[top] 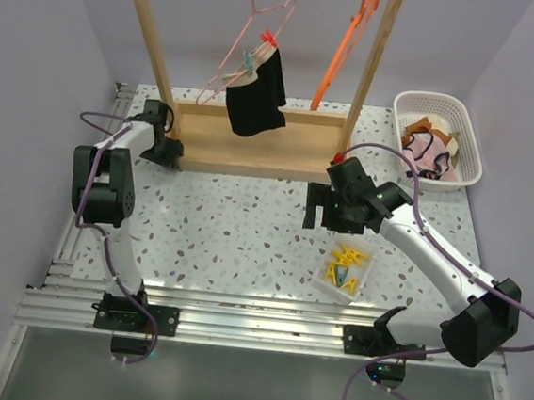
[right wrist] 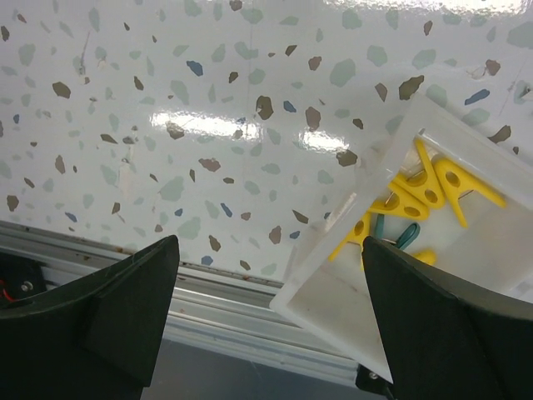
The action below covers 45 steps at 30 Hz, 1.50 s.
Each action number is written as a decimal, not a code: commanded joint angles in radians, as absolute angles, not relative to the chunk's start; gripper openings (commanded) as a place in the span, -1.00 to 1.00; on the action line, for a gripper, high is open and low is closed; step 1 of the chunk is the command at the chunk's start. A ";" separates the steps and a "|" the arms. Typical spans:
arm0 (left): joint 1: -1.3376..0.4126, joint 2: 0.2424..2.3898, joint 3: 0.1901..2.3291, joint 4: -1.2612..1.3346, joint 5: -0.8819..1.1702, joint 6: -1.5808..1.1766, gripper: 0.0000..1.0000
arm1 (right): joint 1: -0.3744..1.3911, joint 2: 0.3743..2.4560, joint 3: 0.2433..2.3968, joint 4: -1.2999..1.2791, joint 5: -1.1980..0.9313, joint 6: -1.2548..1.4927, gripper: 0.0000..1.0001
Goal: Remove the underwear clipped to the hanger
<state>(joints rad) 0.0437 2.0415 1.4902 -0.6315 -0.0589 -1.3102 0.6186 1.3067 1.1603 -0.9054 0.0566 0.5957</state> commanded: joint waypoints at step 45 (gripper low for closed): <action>0.043 1.057 1.206 -0.480 0.405 -0.644 1.00 | 0.607 1.571 2.168 -0.902 0.536 0.410 0.97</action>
<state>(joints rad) 0.0448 1.1011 1.2087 -0.4717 0.3809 -0.7078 0.6083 1.5398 2.1670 -0.9813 0.3985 0.3866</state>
